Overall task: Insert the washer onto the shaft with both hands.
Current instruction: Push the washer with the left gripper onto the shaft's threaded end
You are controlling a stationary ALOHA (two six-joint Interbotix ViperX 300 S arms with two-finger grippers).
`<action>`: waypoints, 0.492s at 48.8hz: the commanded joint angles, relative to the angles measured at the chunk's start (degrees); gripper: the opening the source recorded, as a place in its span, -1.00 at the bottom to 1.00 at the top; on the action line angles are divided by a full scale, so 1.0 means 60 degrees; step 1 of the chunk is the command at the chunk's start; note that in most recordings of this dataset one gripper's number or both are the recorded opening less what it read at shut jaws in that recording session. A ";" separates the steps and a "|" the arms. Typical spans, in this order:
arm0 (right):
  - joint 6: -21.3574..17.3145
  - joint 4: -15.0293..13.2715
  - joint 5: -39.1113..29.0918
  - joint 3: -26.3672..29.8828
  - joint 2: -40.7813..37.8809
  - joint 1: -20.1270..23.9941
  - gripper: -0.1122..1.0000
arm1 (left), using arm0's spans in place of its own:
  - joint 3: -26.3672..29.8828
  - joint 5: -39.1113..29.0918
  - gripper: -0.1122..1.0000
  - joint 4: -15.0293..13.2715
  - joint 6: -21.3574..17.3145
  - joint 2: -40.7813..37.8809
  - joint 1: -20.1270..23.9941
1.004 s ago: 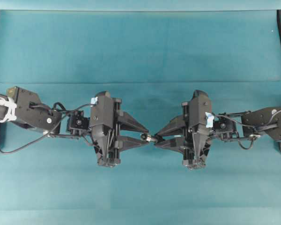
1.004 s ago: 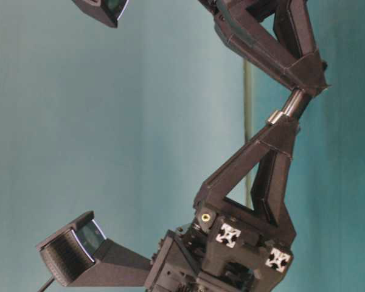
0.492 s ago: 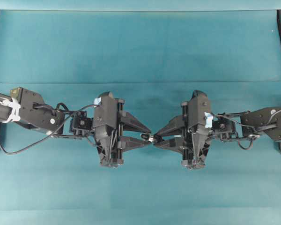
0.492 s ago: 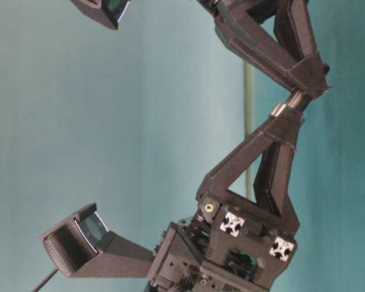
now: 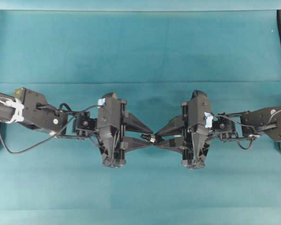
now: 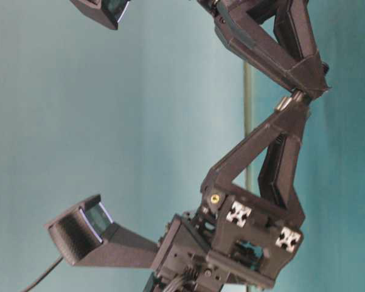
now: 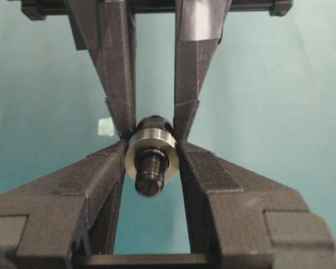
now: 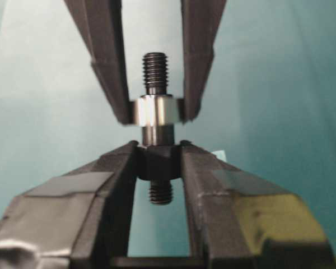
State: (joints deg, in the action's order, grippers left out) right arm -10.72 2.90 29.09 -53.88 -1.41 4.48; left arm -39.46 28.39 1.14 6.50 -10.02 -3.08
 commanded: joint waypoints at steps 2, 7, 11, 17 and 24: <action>-0.0059 -0.0015 0.0117 0.0190 0.0073 0.0015 -0.80 | 0.0278 -0.0015 -0.13 0.0015 -0.0015 0.0000 -0.0015; -0.0059 -0.0015 0.0117 0.0190 0.0088 0.0015 -0.80 | 0.0352 -0.0059 -0.13 0.0015 -0.0044 -0.0029 -0.0015; -0.0059 -0.0015 0.0117 0.0190 0.0088 0.0015 -0.80 | 0.0352 -0.0117 -0.13 0.0015 -0.0044 -0.0029 -0.0015; -0.0059 -0.0015 0.0103 0.0190 0.0073 0.0015 -0.79 | 0.0337 -0.0278 -0.13 0.0015 -0.0015 -0.0029 -0.0015; -0.0059 -0.0015 0.0088 0.0190 0.0073 0.0015 -0.79 | 0.0381 -0.0352 -0.13 0.0015 0.0029 -0.0029 -0.0015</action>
State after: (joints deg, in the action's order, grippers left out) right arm -10.72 2.90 29.09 -53.88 -1.41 4.39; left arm -38.06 26.19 1.14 6.50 -10.55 -3.08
